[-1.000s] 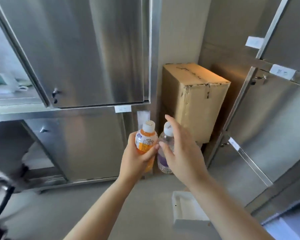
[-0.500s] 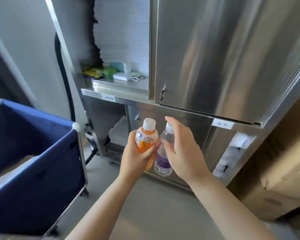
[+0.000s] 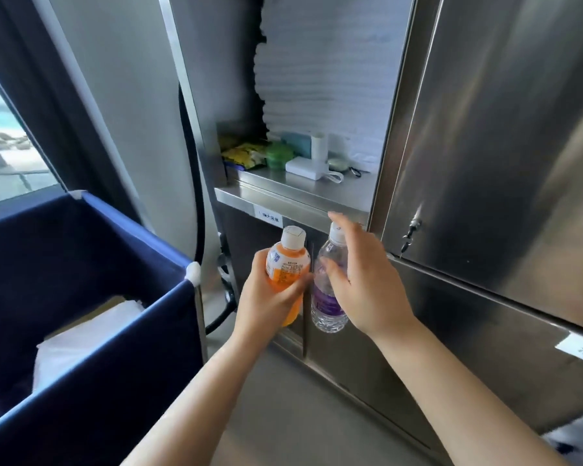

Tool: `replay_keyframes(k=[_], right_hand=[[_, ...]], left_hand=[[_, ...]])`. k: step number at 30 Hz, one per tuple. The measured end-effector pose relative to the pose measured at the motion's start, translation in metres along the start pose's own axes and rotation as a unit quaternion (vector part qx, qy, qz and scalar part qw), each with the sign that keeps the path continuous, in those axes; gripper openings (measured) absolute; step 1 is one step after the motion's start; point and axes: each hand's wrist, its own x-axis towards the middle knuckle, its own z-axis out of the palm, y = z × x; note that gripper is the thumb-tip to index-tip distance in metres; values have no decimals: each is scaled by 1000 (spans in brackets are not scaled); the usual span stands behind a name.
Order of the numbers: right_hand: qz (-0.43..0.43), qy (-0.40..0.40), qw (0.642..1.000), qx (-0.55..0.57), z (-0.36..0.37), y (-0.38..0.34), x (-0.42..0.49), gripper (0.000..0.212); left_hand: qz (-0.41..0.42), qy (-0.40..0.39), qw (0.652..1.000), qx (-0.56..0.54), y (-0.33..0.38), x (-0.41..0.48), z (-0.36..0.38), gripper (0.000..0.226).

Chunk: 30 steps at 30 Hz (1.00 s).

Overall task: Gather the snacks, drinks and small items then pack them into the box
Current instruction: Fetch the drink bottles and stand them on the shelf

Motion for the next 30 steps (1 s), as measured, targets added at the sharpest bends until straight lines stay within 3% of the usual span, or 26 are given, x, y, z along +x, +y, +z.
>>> replay_keyframes(k=[9, 16, 21, 26, 30], right_hand=[[-21, 48, 998, 18, 35, 77, 148, 52], [-14, 84, 996, -7, 66, 114, 216, 56], [14, 119, 992, -40, 98, 135, 256, 55], [41, 169, 984, -44, 131, 154, 295, 49], [25, 262, 965, -24, 154, 169, 311, 46]], left_hand=[[-3, 29, 1000, 2, -20, 146, 25, 42], [5, 45, 999, -27, -42, 240, 38, 50], [20, 6, 998, -67, -56, 316, 61, 71], [27, -69, 995, -69, -84, 379, 77, 54], [24, -117, 989, -92, -112, 400, 81, 56]])
